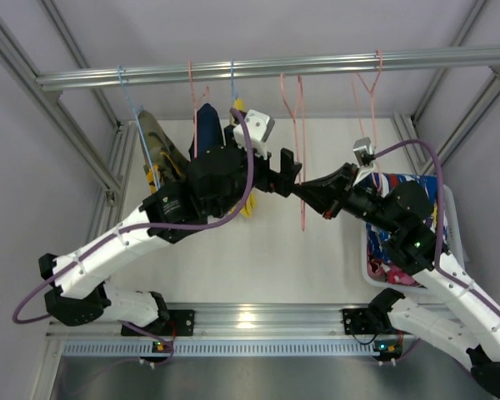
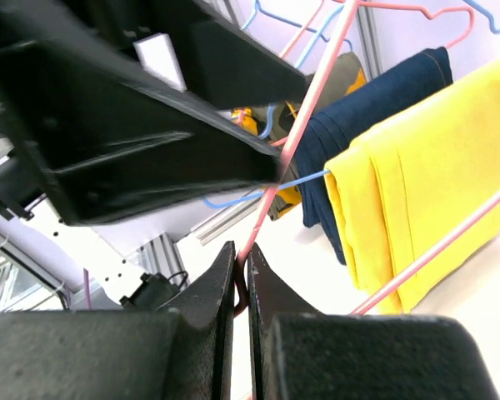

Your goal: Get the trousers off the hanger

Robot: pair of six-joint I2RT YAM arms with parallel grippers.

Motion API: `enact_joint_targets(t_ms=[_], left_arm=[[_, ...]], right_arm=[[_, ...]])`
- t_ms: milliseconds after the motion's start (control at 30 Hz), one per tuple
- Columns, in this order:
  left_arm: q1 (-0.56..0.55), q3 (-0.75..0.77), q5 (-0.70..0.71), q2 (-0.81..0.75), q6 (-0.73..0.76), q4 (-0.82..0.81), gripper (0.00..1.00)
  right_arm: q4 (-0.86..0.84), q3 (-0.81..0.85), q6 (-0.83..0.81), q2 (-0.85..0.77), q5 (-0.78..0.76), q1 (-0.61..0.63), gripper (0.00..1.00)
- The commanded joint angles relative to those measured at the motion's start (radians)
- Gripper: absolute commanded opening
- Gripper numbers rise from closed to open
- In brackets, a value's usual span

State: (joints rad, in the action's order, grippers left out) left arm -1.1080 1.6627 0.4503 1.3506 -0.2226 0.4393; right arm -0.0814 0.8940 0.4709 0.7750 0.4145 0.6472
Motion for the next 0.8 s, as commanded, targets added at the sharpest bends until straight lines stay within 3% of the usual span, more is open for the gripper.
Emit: enact_joint_targets(t_ms=[0,100,233,333,533,767], left_arm=[[0.004,-0.099,-0.045,-0.124,0.159,-0.179,0.99],[0.004,-0.165,-0.122,-0.179,0.223,-0.221,0.99],[0.004,-0.104,-0.013,-0.168,0.322,-0.206,0.99],[0.004,-0.104,-0.016,-0.180,0.383,-0.247,0.99],[0.004,0.025,0.040,-0.108,0.381,-0.198,0.99],[0.005,-0.067,0.044,-0.151,0.454,-0.280,0.99]], right_arm=[[-0.029,-0.007,0.037,-0.025,-0.017,-0.033,0.00],[-0.029,-0.004,0.074,-0.019,-0.028,-0.049,0.00],[-0.034,0.020,0.199,0.003,-0.037,-0.116,0.00],[-0.060,0.063,0.291,0.039,-0.010,-0.164,0.00],[-0.089,0.118,0.373,0.141,0.032,-0.221,0.00],[-0.162,0.183,0.362,0.208,0.090,-0.270,0.00]])
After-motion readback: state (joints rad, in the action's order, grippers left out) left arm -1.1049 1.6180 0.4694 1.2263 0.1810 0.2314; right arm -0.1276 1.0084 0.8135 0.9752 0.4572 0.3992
